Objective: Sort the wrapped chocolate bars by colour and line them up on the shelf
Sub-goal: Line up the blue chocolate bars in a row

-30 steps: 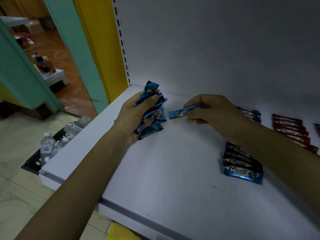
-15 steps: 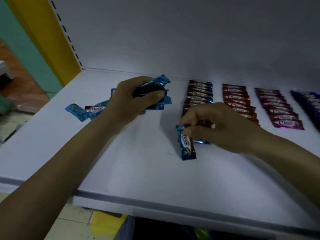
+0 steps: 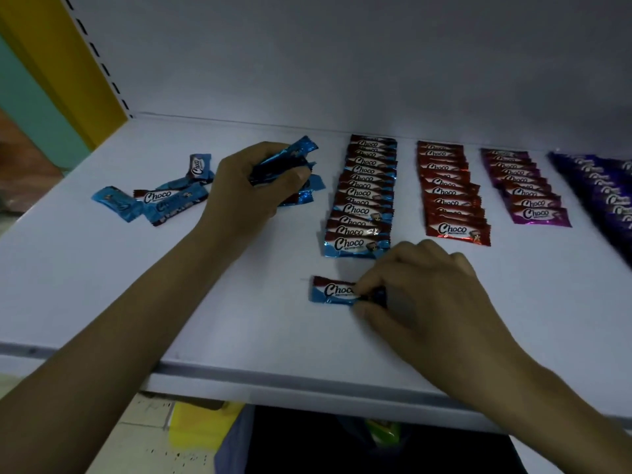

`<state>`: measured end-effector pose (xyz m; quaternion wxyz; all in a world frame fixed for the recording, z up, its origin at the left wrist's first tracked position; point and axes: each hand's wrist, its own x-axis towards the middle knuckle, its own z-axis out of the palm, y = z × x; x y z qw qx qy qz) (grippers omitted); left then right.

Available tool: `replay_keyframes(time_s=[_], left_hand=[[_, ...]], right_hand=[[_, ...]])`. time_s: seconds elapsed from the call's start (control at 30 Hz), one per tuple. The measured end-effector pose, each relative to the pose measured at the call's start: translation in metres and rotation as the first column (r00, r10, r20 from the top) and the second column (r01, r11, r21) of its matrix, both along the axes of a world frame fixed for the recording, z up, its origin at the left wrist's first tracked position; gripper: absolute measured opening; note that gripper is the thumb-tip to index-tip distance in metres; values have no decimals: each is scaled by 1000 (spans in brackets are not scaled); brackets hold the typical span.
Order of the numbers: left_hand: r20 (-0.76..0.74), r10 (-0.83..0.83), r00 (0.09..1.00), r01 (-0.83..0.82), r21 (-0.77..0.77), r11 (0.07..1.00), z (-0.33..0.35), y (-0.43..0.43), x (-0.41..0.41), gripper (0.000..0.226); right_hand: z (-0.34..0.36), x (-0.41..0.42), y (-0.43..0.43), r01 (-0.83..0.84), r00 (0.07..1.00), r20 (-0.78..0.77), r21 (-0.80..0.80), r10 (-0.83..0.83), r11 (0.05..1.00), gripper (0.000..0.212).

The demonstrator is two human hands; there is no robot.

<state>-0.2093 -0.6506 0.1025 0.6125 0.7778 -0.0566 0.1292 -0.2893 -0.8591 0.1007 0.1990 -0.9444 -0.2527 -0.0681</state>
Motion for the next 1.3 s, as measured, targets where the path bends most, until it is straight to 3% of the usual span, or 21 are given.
replay_keyframes(time_s=[0.07,0.27,0.43,0.83,0.9,1.07,1.2,1.3], left_hand=[[6,-10,1000,10,6,1000,0,0,-2,20],[11,1,1000,-1,-8,1000,0,1,-3,18],[16,11,1000,-11,-3,1000,3,2,-5,14],[-38,-30,999,31,38,999,14,4,-12,18],[-87,-63,994,66,34,997,14,5,-18,19],[-133,-242,961,261,154,953,22,-3,-45,32],[-123,-337,933,357,221,907,28,-8,-61,55],[-182,-256,949,288,179,941,20,-3,-67,61]], right_hand=[[3,4,0,16,998,-67,61,-12,998,6],[19,19,-1,20,935,-353,106,19,994,21],[17,33,3,61,984,-173,72,-48,995,21],[9,45,0,56,989,-142,68,-46,996,30],[10,45,0,54,993,-113,151,-37,987,28],[34,43,15,43,981,-179,588,78,808,23],[45,43,24,109,952,-272,734,142,671,9],[44,39,14,241,907,-392,781,152,576,10]])
